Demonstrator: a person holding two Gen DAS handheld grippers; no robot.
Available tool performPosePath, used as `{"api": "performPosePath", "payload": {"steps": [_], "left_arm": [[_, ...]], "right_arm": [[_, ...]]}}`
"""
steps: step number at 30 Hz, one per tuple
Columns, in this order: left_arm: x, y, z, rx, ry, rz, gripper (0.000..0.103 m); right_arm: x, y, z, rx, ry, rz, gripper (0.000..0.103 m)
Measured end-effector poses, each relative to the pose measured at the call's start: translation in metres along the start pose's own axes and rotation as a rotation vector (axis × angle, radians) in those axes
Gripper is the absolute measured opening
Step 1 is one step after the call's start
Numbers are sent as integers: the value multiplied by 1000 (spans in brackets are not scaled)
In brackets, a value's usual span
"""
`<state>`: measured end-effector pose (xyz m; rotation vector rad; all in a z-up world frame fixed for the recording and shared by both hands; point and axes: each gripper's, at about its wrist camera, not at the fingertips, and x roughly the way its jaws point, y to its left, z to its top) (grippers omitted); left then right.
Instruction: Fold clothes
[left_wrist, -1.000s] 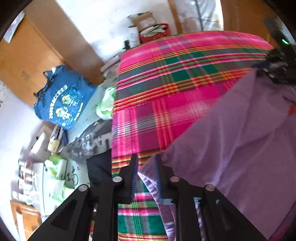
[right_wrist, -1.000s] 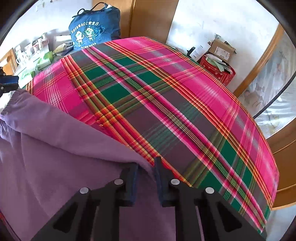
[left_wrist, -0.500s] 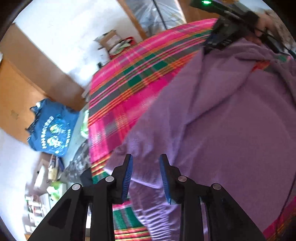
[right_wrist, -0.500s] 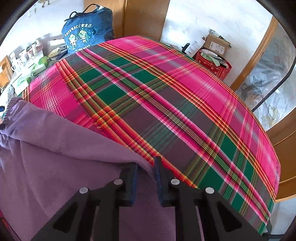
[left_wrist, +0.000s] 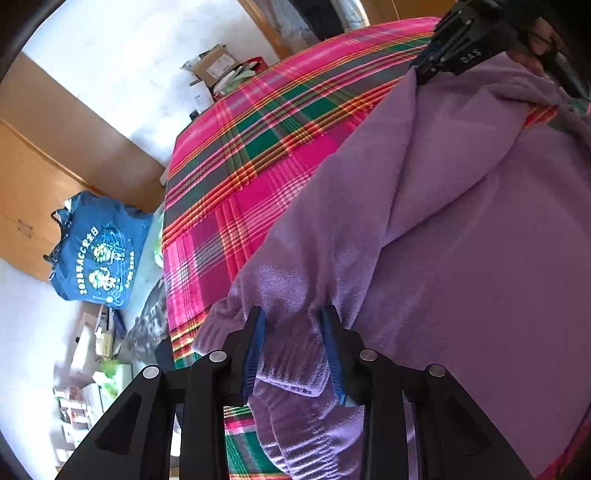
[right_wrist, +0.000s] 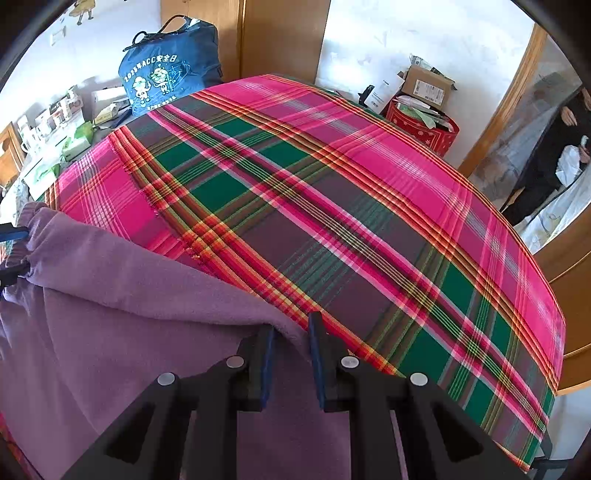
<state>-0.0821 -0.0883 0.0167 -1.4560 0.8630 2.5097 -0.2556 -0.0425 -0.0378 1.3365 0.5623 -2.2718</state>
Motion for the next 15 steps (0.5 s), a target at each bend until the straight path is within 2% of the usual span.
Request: {"api": "performPosePath", "payload": {"steps": [6,11,13,15], "left_arm": [[-2,8,1,-49,-4,-46,30],[-1,22,-1,-123,7,-102,17],[-2,26,-1,-141,-1,-88,9],[-2,30,1,-160,-9,-75,6]], "right_arm": [[0,0,0,4,3,-6,18],[0,0,0,7,5,-13,18],[0,0,1,9,8,-15,18],[1,1,1,14,11,-16,18]]}}
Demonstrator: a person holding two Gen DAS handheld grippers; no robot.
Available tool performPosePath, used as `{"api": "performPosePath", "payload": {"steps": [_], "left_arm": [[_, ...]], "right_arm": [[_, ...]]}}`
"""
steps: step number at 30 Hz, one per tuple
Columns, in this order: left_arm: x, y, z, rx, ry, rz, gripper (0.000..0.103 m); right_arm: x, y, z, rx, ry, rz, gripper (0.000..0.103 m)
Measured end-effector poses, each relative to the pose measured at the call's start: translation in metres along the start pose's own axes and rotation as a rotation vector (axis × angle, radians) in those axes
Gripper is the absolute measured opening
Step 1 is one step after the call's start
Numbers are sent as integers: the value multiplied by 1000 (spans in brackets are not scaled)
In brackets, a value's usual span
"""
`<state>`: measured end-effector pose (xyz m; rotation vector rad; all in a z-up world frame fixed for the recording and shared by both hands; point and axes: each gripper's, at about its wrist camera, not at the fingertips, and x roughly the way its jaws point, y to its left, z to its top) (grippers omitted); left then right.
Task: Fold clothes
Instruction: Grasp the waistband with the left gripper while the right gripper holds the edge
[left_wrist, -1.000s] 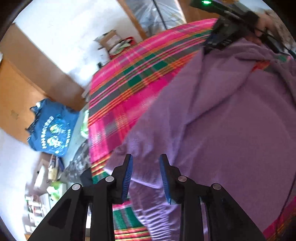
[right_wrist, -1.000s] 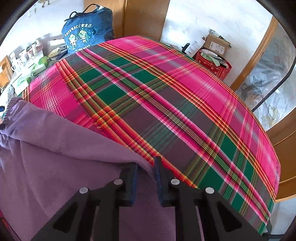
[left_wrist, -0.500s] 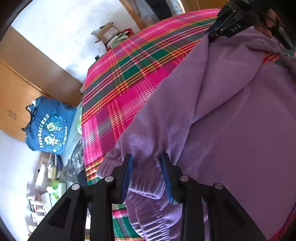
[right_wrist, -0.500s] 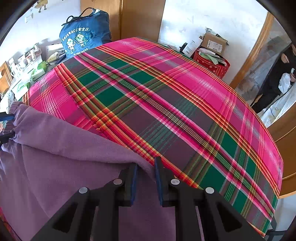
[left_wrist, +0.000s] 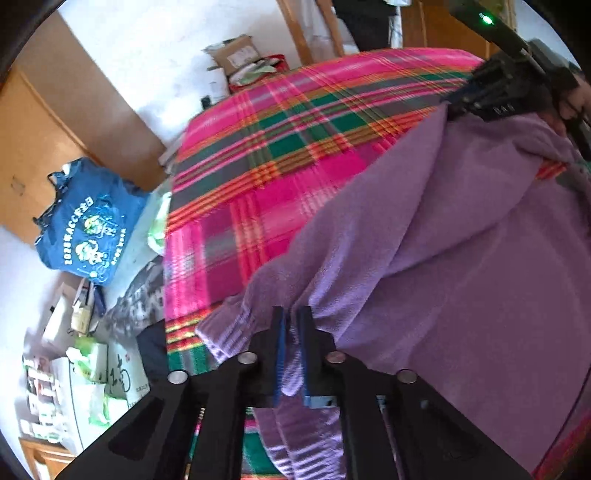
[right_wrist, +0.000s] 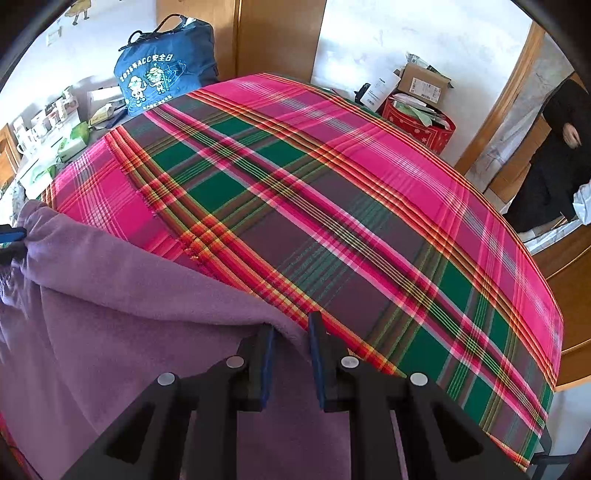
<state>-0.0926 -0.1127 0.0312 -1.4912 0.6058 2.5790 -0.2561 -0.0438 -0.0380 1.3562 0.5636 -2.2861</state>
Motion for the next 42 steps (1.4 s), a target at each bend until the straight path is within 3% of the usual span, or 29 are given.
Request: {"api": "performPosePath", "payload": {"steps": [14,18,22,28,32,34,37,42], "left_arm": [[1,61,36,-202,-73,68,4],[9,84,47,-263,-75,127,1],[24,107,49,-342,-35,86,1],[28,120,31,-437,10,-56,5],[17,132,16,-531,-8,-203,13],[15,144,5,-639,-21,-334,21],[19,150,-7,-733,-2,-462,21],[16,145,-22,-781,7,-505,21]], "right_arm": [[-4,-2,12,30,-29,-27,7],[-7,-9,22,61,-52,-62,5],[-2,-14,34,91,-49,-82,5],[10,-8,35,85,-17,-106,5],[16,-9,35,104,-3,-108,5],[17,-9,35,109,-1,-114,5],[16,-9,39,127,4,-120,5],[17,-9,42,147,22,-133,5]]}}
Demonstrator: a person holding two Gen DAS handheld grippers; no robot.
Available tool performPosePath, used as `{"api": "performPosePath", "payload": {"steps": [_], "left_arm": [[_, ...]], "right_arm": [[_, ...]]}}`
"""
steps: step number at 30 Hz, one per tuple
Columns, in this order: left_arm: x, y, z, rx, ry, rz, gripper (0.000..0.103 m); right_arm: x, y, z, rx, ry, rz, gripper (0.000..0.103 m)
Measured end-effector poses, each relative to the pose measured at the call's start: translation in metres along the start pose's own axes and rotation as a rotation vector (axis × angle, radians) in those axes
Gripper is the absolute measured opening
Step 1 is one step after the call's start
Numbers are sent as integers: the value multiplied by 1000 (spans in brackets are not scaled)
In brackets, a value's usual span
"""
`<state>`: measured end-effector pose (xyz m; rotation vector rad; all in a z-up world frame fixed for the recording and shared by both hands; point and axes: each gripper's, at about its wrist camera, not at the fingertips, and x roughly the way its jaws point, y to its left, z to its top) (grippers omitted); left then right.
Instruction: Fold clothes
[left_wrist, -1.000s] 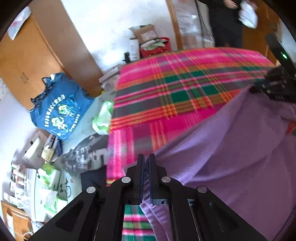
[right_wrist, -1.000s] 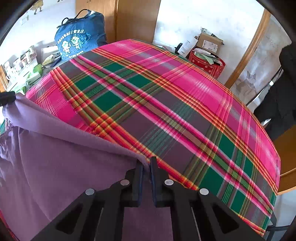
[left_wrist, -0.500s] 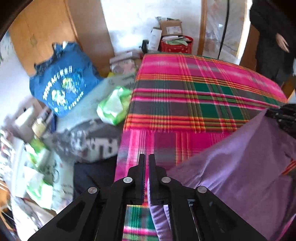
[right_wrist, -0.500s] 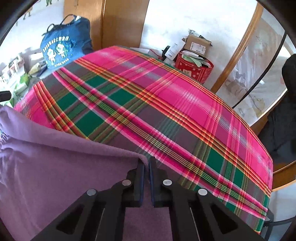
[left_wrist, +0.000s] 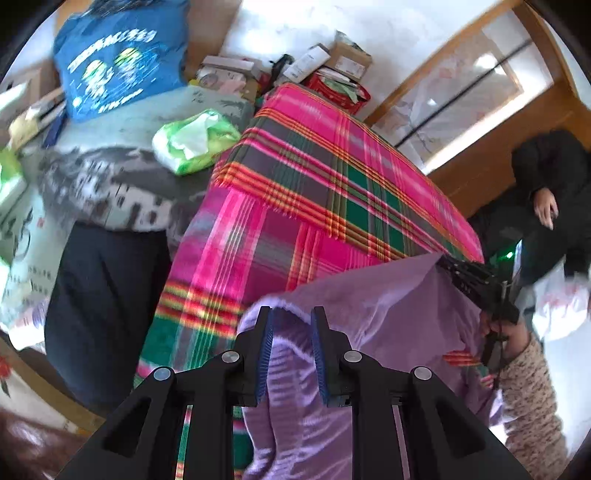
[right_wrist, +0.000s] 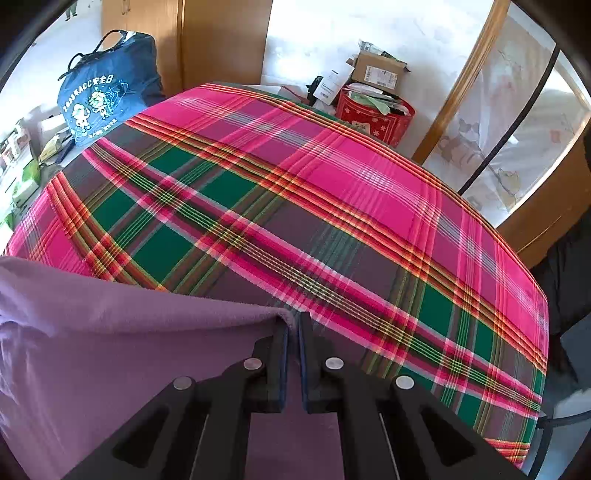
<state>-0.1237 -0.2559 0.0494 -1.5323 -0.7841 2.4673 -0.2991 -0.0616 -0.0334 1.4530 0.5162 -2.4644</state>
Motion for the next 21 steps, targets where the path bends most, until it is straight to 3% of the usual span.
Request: {"api": "performPosePath", "payload": {"steps": [5,10,13,15,21], "left_arm": [[-13,-2,-15,-12,-33,-84,26],[-1,-20,-8,74,-82,-19,30],[11,-27,-9,93,-14,-68,30],[16,-33,-10,123,-13,-65,30],[30,-35,2,69,13,-97,30]], "right_arm": [[5,3,-2,-3,8,-16,5],[4,3,-2,1,10,-22,5],[2,1,-4,9,8,-11,5],[2,1,-5,9,6,-10,6],[2,4,-4,20,7,-21,6]]}}
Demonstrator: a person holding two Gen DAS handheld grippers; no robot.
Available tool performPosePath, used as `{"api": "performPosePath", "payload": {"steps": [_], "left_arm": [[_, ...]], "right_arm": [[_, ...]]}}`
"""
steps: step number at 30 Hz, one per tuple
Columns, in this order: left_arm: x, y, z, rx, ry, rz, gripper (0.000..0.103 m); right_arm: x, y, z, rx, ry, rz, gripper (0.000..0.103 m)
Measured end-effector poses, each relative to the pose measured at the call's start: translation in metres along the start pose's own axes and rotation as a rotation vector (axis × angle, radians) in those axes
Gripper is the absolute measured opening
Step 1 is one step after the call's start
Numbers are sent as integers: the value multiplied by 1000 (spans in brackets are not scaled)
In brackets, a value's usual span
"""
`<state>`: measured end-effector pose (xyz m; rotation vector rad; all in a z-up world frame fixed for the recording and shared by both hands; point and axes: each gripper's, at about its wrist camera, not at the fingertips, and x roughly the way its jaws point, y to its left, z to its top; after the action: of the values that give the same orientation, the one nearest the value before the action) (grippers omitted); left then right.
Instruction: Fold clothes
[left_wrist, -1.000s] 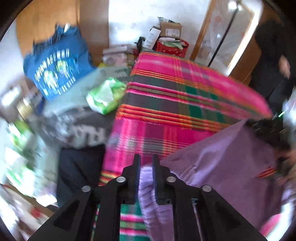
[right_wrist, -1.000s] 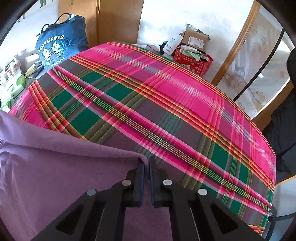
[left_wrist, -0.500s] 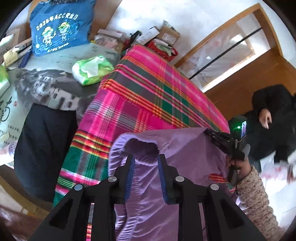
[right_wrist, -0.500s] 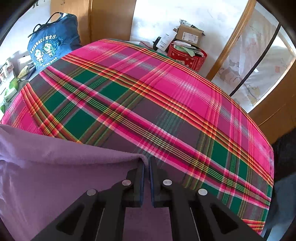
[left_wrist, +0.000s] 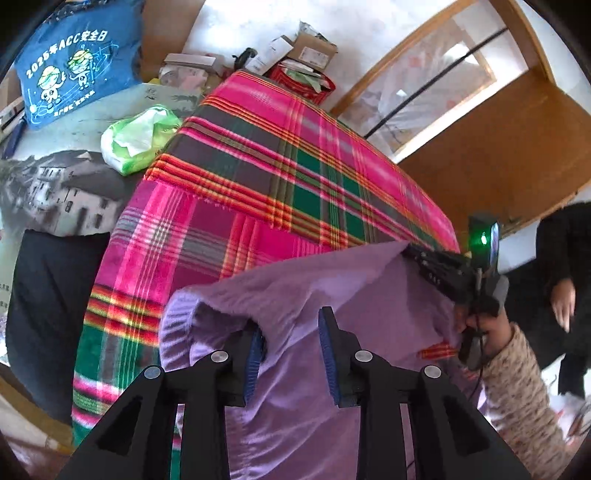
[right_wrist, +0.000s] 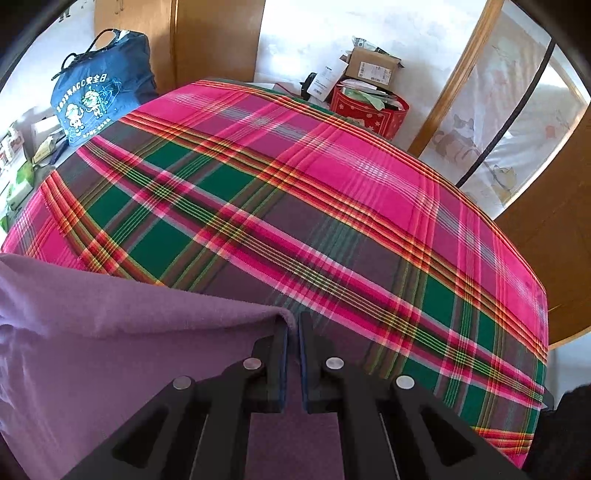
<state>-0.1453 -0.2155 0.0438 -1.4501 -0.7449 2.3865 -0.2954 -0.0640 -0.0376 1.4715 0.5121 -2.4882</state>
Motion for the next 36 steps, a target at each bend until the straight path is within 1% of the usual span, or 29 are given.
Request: {"api": "performPosePath", "payload": {"steps": [2,4,6,7,8,10,14,18,20,28,32,36], "left_arm": [[-4,0,5,2,-31,6,26],[-6,5,12,-33,-39,5,11],[-8,13,19,-75,-50,13,10],[-9,17,22,-97,-56,16,8],[-10,21,25,-118,-61,20,8],[-13,25,30,-127,-87,31,7],[-13,31,39,-141,-94,58,6],[-10,42,47,-175,-112,74,6],[-7,48,51,-186,-112,97,6],[4,72,58,-247,-94,152,6],[9,77,58,-248,-82,179,6],[15,79,57,-250,-69,196,6]], "right_arm": [[-3,0,0,-2,-9,-4,6],[-8,-1,0,6,-21,-5,6],[-11,-1,3,11,-27,-10,6],[-12,0,4,9,-25,-15,6],[-13,0,6,8,-25,-19,6],[-16,0,8,12,-30,-19,6],[-24,5,17,5,-51,-36,6],[-26,10,34,-3,-60,-66,6],[-24,14,46,-6,-65,-73,5],[11,43,81,-76,-29,-123,5],[29,56,82,-107,-9,-146,5],[36,59,79,-110,-13,-160,6]]}}
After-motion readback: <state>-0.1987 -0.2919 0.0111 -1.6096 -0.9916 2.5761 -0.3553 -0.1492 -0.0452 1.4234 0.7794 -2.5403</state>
